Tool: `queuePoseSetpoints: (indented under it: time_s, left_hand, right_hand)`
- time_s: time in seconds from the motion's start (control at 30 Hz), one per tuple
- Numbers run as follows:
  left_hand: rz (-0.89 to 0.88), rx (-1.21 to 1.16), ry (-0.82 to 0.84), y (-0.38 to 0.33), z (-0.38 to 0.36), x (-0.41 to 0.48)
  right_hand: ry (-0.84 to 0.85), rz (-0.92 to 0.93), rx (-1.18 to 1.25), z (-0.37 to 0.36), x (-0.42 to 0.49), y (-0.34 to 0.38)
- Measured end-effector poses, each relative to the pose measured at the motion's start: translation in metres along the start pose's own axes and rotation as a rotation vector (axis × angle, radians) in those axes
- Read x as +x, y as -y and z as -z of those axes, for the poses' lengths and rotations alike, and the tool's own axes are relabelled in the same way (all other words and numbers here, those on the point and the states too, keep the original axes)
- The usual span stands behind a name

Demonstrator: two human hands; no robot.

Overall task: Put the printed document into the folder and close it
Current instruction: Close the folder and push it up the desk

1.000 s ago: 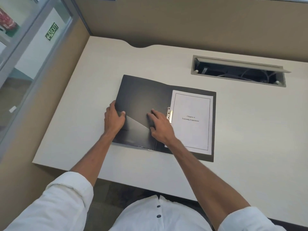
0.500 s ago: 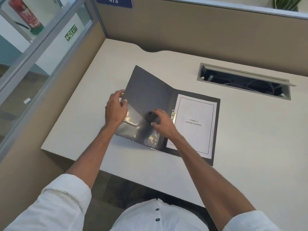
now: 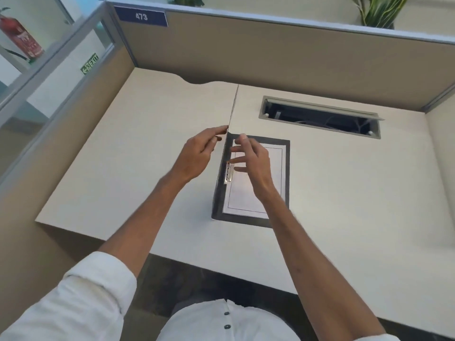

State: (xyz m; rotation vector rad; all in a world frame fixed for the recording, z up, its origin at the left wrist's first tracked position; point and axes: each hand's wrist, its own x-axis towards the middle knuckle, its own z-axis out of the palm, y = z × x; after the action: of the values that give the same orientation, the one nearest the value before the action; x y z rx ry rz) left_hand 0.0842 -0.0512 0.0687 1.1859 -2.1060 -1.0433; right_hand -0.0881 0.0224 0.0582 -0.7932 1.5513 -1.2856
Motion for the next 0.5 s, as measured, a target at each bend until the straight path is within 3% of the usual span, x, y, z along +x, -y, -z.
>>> queuePoseSetpoints:
  time_s: [0.27, 0.5]
  left_hand:
    - [-0.069, 0.275, 0.298, 0.007, -0.1, -0.004]
    - [0.005, 0.431, 0.407, 0.023, -0.147, -0.004]
  right_hand:
    - [-0.184, -0.015, -0.084, 0.085, -0.01, -0.014]
    - [-0.374, -0.121, -0.335, 0.13, -0.005, -0.059]
